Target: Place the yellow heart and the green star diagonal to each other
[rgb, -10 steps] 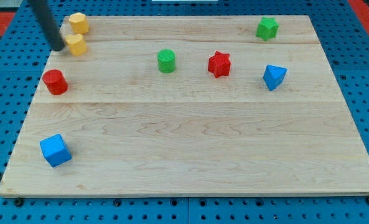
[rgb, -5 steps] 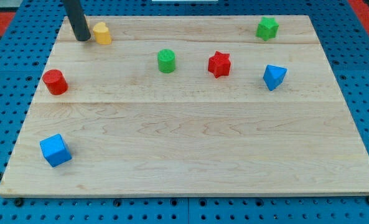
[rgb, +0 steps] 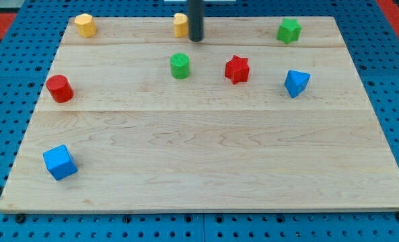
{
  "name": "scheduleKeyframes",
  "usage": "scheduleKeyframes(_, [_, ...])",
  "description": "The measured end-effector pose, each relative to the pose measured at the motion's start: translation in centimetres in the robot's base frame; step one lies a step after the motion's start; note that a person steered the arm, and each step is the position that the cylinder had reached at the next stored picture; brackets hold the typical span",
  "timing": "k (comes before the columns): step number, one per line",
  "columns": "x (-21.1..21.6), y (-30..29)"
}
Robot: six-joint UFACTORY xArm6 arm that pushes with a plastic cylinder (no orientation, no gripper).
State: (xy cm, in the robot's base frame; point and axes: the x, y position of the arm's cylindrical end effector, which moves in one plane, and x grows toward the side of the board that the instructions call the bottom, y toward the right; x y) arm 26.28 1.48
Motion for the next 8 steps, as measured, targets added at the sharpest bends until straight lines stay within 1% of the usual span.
scheduleKeyframes(1, [-2.1,4.1])
scheduleKeyframes(2, [-7.1,9.6])
scheduleKeyframes(3, [-4.8,17.1])
scheduleKeyframes(4, [1.3,16.8])
scheduleKeyframes(5, [1.8,16.2])
scheduleKeyframes(6, [-1.6,16.7])
scheduleKeyframes(7, [-1.9,21.1])
scheduleKeyframes(8, [1.9,22.2])
